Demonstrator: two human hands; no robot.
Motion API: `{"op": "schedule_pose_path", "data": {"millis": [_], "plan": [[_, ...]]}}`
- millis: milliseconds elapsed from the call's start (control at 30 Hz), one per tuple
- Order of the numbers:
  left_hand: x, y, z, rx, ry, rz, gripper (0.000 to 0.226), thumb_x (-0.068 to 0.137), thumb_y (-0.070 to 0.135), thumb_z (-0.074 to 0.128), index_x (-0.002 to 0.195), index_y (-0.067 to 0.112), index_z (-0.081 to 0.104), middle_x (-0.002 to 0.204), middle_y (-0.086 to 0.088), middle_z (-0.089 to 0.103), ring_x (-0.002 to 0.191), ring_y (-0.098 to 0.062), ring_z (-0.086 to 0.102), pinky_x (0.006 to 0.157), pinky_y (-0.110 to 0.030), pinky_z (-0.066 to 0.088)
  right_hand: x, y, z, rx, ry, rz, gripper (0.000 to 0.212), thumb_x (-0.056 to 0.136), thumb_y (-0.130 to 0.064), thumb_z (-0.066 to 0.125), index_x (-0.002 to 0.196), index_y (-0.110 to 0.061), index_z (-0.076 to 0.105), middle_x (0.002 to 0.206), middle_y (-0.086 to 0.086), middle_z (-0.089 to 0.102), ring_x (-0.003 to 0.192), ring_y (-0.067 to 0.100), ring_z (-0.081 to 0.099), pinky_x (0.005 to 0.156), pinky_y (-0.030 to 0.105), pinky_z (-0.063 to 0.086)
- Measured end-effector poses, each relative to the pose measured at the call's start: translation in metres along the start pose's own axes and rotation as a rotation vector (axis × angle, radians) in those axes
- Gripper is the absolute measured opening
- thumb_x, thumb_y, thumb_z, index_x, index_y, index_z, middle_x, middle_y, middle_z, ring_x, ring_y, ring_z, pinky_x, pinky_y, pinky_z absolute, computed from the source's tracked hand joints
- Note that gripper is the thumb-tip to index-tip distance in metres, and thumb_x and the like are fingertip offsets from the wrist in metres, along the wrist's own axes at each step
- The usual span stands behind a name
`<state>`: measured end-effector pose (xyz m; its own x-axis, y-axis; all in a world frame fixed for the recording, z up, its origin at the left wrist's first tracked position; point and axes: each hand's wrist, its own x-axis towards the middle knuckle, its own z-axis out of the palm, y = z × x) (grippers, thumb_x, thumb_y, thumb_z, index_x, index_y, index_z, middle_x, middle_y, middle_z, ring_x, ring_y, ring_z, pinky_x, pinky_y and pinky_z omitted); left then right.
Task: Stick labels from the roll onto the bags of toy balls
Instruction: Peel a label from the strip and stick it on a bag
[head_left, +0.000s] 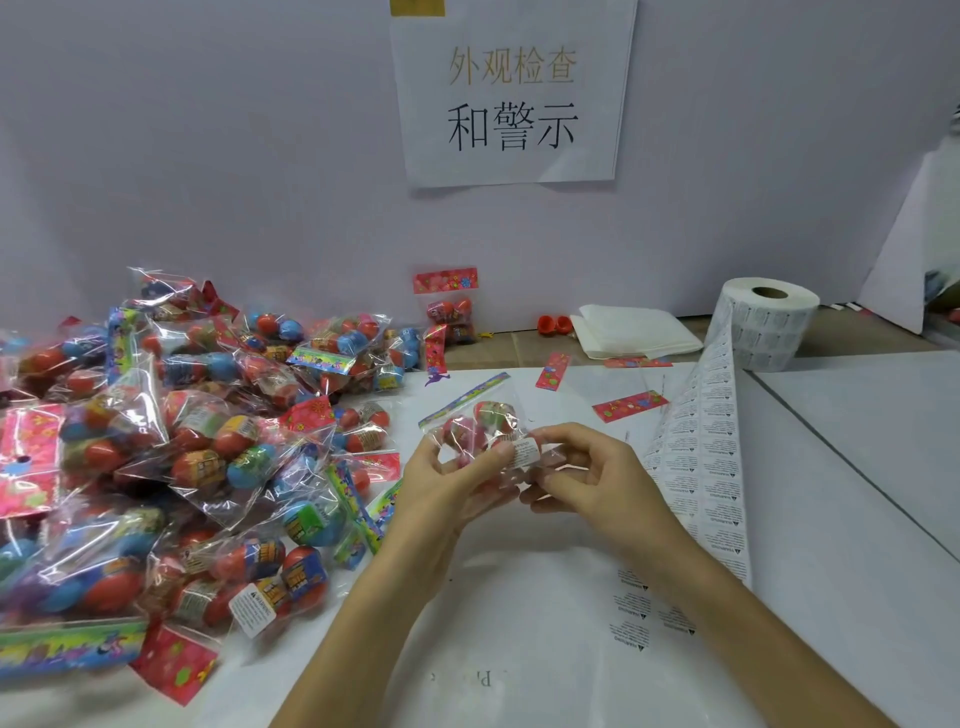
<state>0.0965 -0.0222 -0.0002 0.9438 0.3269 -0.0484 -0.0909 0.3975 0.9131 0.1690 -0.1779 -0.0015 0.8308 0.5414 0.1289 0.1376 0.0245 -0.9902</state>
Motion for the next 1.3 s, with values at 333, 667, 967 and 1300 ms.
{"op": "schedule_pose_path", "data": {"millis": [333,667,967,1300], "plan": [[0.001,-0.006,-0.001,0.113,0.041,0.012,0.035,0.089,0.018,0.076,0.121,0.007,0.066,0.104,-0.020,0.077,0.094,-0.035,0.076,0.077,-0.040,0.062,0.001,0.004,-0.001,-0.090,0.021,-0.033,0.017,0.088,-0.015,0.078,0.100,-0.019,0.067,0.081,0.000,0.069,0.072,0.028,0.076,0.071,0.037,0.061],[0.001,-0.006,-0.002,0.249,0.029,0.018,0.028,0.089,0.014,0.076,0.115,0.012,0.069,0.076,-0.003,0.075,0.059,-0.012,0.063,0.055,-0.024,0.052,0.002,-0.003,-0.009,-0.115,0.034,0.033,0.041,0.083,-0.048,0.074,0.117,-0.030,0.060,0.099,-0.008,0.068,0.083,0.013,0.072,0.067,0.036,0.059],[-0.001,-0.008,0.004,0.433,-0.064,0.013,0.030,0.080,0.052,0.072,0.096,0.027,0.079,0.092,-0.005,0.078,0.079,-0.018,0.074,0.063,-0.027,0.058,0.005,-0.001,-0.016,-0.129,0.095,0.008,0.008,0.090,-0.018,0.075,0.096,-0.012,0.075,0.086,0.010,0.076,0.074,0.015,0.068,0.059,0.028,0.052],[0.001,-0.010,0.003,0.402,0.005,0.047,0.016,0.093,0.022,0.070,0.083,0.019,0.081,0.087,-0.008,0.078,0.088,-0.027,0.076,0.074,-0.035,0.061,0.003,-0.003,-0.014,-0.165,-0.035,0.047,0.021,0.088,-0.024,0.076,0.109,-0.025,0.072,0.092,-0.008,0.075,0.074,0.009,0.068,0.055,0.026,0.051]]}}
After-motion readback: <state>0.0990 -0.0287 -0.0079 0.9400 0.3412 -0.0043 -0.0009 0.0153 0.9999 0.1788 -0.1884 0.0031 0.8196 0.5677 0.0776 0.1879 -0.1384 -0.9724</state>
